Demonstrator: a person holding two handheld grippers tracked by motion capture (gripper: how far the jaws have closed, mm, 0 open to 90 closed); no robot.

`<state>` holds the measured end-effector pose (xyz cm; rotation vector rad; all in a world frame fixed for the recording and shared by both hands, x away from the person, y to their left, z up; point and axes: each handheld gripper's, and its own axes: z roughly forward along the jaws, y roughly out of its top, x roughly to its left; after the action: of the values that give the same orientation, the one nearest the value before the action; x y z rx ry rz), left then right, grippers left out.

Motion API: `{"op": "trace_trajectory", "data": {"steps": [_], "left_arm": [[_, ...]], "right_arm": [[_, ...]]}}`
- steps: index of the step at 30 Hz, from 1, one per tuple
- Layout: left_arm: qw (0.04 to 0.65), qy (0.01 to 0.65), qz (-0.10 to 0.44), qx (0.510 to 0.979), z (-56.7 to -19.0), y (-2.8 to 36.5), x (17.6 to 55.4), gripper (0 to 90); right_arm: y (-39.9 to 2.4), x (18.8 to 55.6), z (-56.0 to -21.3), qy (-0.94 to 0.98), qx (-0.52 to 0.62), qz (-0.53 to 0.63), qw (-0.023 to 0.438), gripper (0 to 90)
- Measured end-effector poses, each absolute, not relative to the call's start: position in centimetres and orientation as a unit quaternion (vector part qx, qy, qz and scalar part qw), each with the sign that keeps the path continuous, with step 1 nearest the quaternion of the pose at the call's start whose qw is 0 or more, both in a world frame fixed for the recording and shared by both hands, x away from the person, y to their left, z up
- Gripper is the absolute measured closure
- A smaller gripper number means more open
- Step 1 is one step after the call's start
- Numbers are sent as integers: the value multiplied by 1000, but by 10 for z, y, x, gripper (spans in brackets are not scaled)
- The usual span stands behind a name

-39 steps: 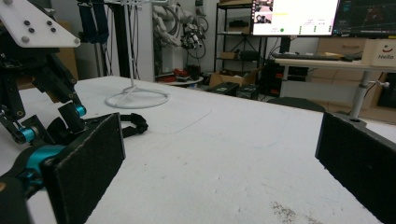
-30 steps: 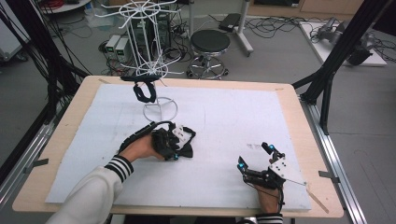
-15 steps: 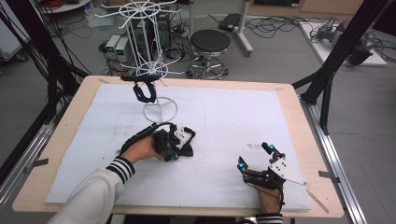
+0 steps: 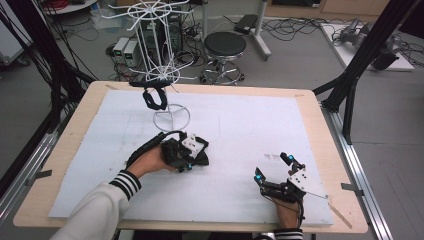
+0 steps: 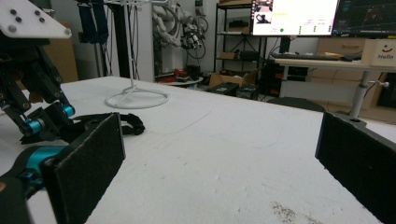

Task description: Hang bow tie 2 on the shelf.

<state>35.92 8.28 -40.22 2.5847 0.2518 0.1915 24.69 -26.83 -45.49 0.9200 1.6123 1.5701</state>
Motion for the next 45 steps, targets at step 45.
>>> {"op": "trace_trajectory", "data": {"steps": [45], "left_arm": [[456, 149, 152, 864, -345, 129, 353, 766]], "right_arm": [[-268, 247, -455, 624, 354, 603, 349, 7]]}}
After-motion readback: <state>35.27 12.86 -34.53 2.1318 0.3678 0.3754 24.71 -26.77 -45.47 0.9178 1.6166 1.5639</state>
